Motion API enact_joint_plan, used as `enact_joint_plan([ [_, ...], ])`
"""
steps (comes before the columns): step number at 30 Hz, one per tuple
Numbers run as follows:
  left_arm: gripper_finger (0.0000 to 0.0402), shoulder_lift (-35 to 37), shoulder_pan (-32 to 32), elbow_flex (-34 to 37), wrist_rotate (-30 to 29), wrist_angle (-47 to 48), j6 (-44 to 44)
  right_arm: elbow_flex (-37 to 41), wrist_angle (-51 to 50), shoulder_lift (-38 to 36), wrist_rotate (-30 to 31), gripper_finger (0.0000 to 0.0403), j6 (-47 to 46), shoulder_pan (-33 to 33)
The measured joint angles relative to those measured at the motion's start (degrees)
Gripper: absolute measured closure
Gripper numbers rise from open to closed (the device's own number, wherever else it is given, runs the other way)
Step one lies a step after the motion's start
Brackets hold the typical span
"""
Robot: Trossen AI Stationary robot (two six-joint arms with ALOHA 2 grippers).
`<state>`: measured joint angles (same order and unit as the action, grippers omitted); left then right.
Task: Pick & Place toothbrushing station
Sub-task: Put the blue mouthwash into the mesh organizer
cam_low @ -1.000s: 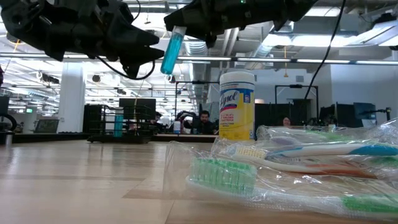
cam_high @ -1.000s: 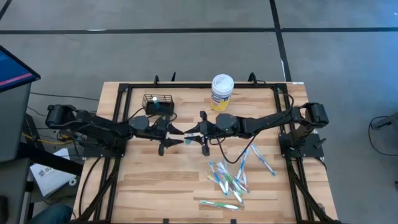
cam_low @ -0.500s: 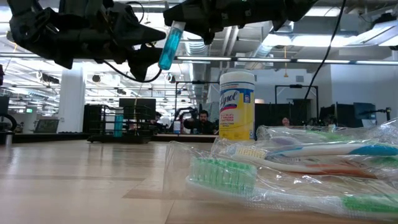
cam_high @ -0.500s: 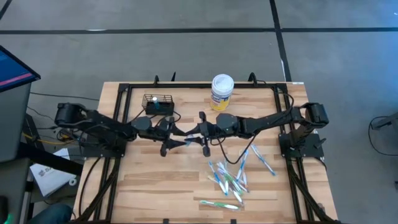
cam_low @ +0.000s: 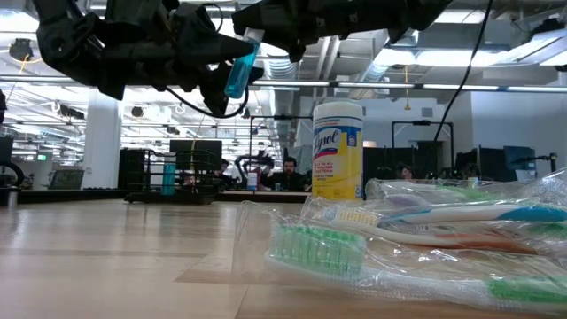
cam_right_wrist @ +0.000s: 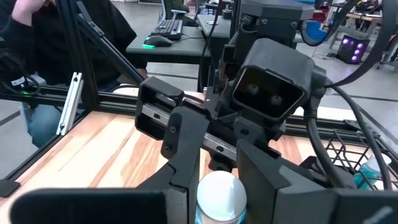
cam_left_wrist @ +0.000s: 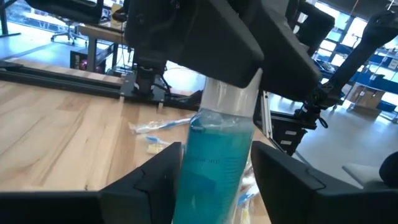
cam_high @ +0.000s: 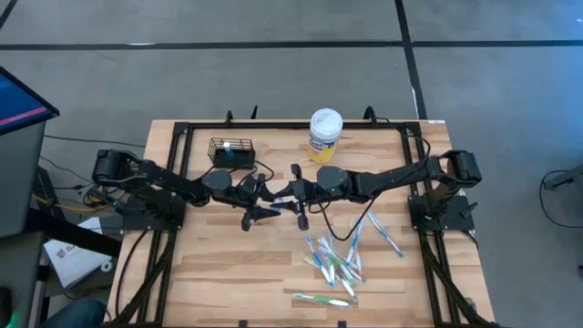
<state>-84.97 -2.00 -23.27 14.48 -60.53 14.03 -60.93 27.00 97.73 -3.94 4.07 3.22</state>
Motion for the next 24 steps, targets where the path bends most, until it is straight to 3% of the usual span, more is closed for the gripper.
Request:
enact_joint_plan([
  [11,0.0316,0.9,-0.5,0.1,3.0,0.6,-0.1,0.0,-1.1,0.0,-1.2,0.0324,0.2,0.0],
  [19,0.0322,1.1,-2.2,0.0,2.4,0.1,0.1,0.0,-2.8,0.0,-0.3,0.0214,0.9,-1.7],
  [24,0.0326,1.1,-4.1,1.2,2.5,0.3,0.3,0.0,-3.2,0.0,-0.3,0.018,0.4,-3.5],
])
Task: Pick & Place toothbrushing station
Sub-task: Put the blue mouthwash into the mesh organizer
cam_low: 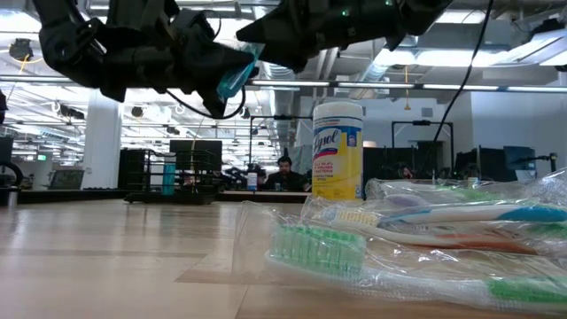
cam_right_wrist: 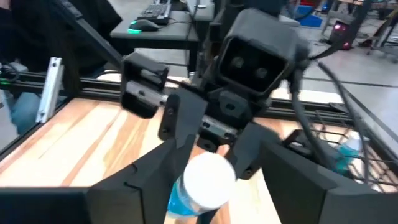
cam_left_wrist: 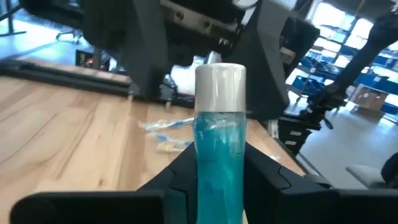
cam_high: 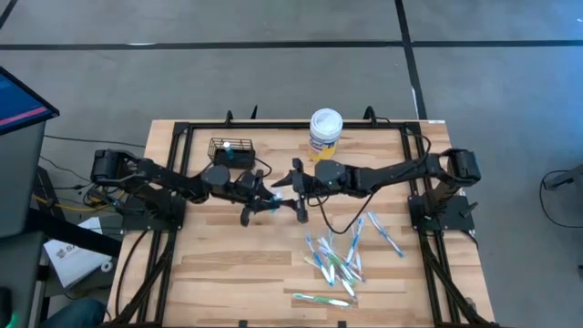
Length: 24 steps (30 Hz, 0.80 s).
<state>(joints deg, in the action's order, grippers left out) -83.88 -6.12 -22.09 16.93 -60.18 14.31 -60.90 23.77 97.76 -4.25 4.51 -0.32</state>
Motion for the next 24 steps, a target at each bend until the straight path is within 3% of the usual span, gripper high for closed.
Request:
enact_joint_plan([
  [5,0.0327,1.9,-2.6,2.0,0.0,0.1,0.1,0.0,-2.1,0.0,0.0,0.0181,-0.5,-1.3],
  [11,0.0326,10.0,-6.4,7.8,-1.2,0.3,0.1,0.0,-4.3,0.0,-0.2,0.0198,-1.1,-2.1],
  [24,0.0328,23.7,-8.5,17.8,-13.5,0.2,-1.3,0.0,-0.9,0.0,-0.2,0.0232,-3.5,-2.1],
])
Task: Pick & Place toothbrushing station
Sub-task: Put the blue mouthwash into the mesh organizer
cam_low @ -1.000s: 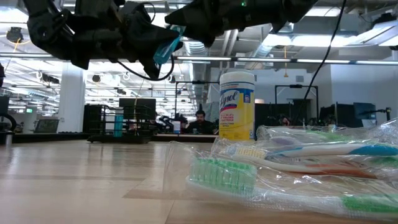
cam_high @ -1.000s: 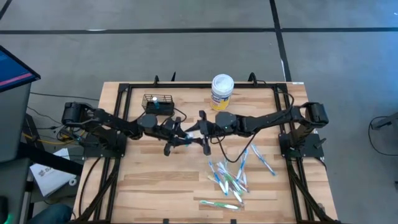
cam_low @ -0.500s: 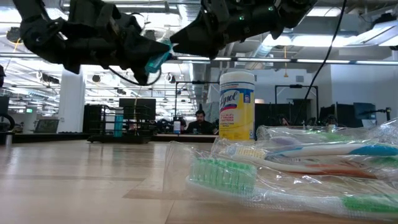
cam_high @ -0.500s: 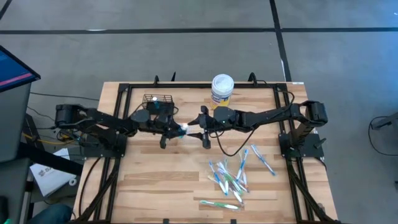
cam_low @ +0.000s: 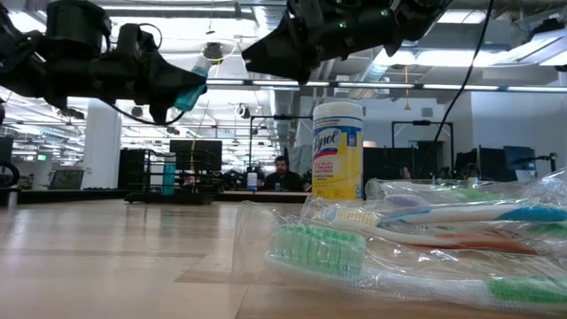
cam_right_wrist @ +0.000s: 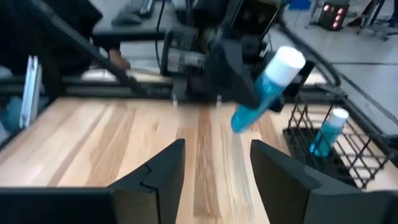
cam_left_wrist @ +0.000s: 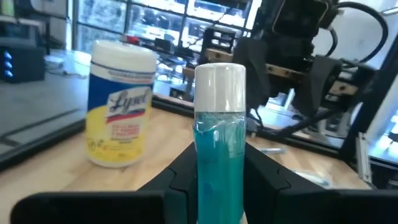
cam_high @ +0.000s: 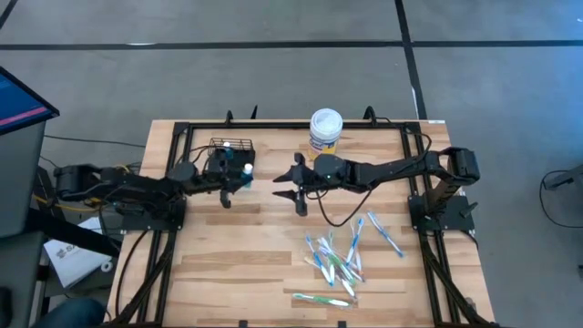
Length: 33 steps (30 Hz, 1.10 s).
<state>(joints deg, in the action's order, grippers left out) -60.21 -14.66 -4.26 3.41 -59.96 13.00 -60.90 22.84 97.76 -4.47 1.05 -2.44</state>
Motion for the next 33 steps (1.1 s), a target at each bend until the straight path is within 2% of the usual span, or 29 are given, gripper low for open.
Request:
enact_joint_plan([
  [3,0.0327,0.0,1.8,0.0,-3.4,-0.2,-2.2,0.0,2.9,0.0,0.0,0.0237,-1.0,-0.4],
  [7,0.0327,0.0,3.8,0.0,-15.5,-0.3,-4.7,0.0,3.8,0.0,0.0,0.0242,-2.2,-0.7],
  [9,0.0328,0.0,4.5,0.0,-18.6,-0.4,-5.7,0.0,3.8,0.0,0.7,0.0244,-2.2,-0.7],
  [15,0.0326,0.0,8.1,0.0,-18.5,-1.0,-6.6,0.0,6.4,0.0,2.9,0.0249,-3.0,-0.7],
  [19,0.0327,0.0,10.6,-0.5,-20.8,-1.9,-6.9,0.0,7.9,0.0,3.0,0.0251,-3.3,-0.6],
  [27,0.0327,-1.9,14.3,-4.6,-22.4,-2.4,-10.2,0.0,9.8,0.0,3.0,0.0249,-4.6,-0.6],
  [33,0.0324,-3.8,14.6,-7.8,-23.3,-4.5,-11.2,0.0,9.8,0.1,3.0,0.0255,-4.6,-0.5],
])
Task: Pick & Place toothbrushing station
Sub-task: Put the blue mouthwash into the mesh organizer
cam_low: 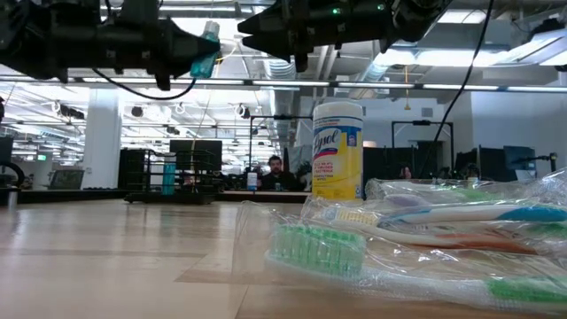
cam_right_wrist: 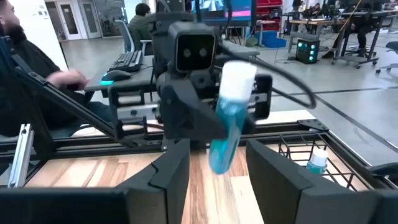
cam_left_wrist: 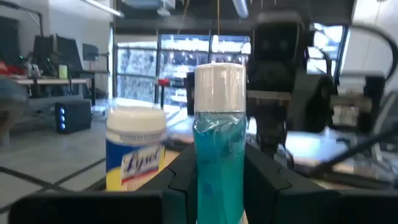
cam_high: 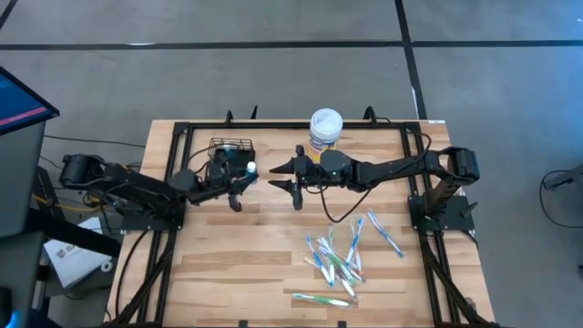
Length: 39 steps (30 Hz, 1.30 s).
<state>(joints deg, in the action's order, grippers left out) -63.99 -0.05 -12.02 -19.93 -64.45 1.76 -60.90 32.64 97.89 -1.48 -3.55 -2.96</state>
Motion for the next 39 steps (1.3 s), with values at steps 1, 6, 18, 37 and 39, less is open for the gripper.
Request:
enact_joint_plan([
  [1,0.0325,-0.2,0.0,-0.5,-0.1,-0.4,0.0,0.0,0.6,0.4,0.0,0.0256,0.0,0.0],
  [6,0.0324,-1.5,0.0,-3.3,-0.1,-1.7,-1.4,0.1,0.7,0.8,0.0,0.026,-0.1,0.0],
  [18,0.0322,-7.0,0.0,-8.0,0.2,-2.8,-1.8,0.0,1.1,0.8,0.0,0.0264,-0.4,0.0],
  [37,0.0321,-12.7,0.0,-12.6,3.6,-5.0,-1.8,0.0,1.4,0.8,0.0,0.0277,-0.5,-0.1],
  [39,0.0322,-13.1,0.0,-12.7,3.7,-5.2,-1.7,0.0,1.3,0.8,0.0,0.0287,-0.5,-0.1],
])
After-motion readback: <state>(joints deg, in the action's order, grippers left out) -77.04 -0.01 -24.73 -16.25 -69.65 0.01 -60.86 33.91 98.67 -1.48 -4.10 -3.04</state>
